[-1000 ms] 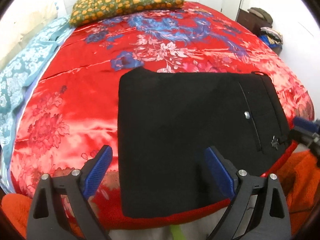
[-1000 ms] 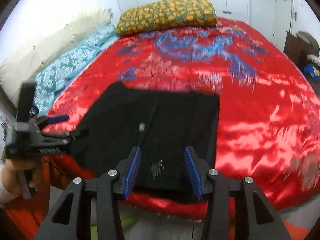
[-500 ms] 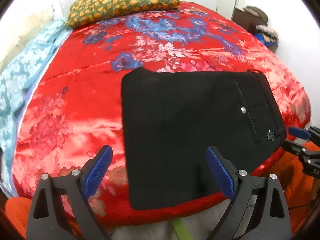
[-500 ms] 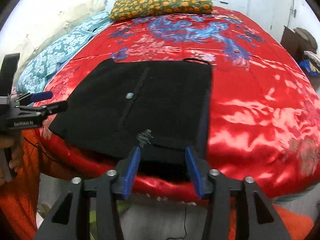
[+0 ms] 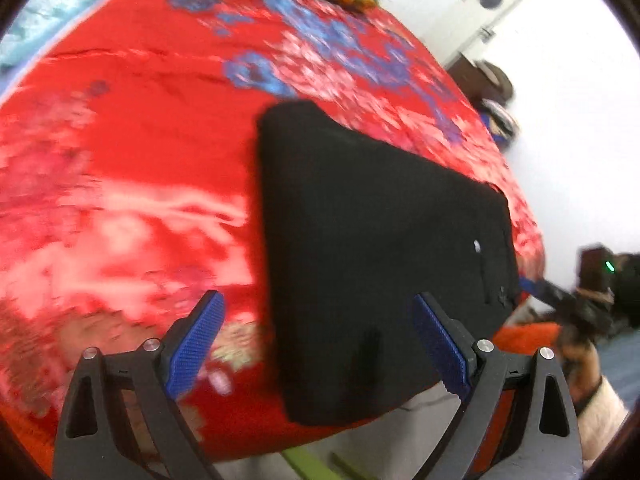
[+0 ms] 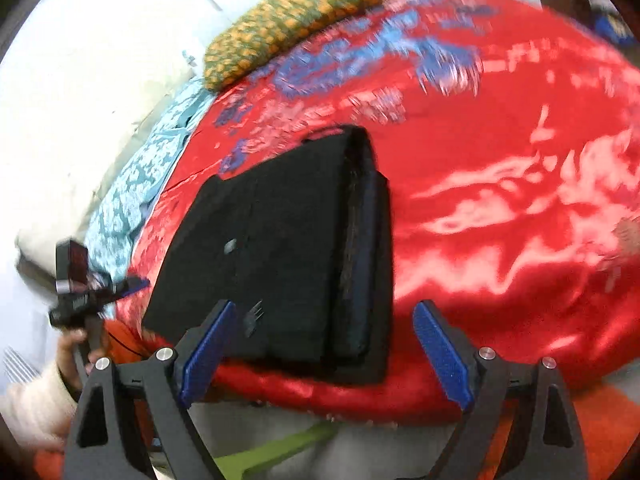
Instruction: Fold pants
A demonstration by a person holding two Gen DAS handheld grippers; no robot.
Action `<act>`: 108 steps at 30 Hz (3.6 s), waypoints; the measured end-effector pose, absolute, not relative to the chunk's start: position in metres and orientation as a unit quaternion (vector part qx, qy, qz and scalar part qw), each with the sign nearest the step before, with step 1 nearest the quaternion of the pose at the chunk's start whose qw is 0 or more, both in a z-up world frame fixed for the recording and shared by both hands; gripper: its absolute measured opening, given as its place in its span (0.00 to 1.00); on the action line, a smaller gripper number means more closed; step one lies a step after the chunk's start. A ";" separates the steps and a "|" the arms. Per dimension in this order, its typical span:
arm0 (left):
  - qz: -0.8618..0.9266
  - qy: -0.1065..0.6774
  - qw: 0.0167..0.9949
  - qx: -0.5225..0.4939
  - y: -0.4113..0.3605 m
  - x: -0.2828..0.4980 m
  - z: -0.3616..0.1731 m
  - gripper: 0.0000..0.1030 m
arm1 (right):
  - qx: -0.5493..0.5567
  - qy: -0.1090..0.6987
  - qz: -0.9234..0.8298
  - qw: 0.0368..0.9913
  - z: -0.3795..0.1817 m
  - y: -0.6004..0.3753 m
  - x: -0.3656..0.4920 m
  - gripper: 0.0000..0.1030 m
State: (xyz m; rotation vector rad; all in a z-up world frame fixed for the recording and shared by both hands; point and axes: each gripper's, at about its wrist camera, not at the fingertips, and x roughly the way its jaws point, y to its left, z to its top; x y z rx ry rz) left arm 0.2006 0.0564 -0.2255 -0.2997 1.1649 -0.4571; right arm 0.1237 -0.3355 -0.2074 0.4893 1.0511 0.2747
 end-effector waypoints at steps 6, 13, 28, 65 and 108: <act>-0.223 0.591 0.762 -0.146 0.040 0.215 -0.261 0.92 | 0.309 0.532 0.153 0.773 -0.251 -0.348 0.156 0.88; -0.238 0.562 0.778 -0.150 0.036 0.210 -0.240 0.20 | 0.306 0.535 0.209 0.759 -0.248 -0.331 0.162 0.34; -0.215 0.459 0.848 -0.157 0.091 0.239 -0.144 0.17 | 0.282 0.447 0.287 0.799 -0.162 -0.272 0.210 0.28; 0.025 0.440 0.898 0.011 0.042 0.052 -0.021 0.97 | -0.028 0.402 0.057 0.913 0.005 -0.130 0.022 1.00; 0.030 0.455 0.890 0.018 0.032 0.049 -0.018 0.97 | -0.026 0.414 0.032 0.910 0.001 -0.111 0.027 1.00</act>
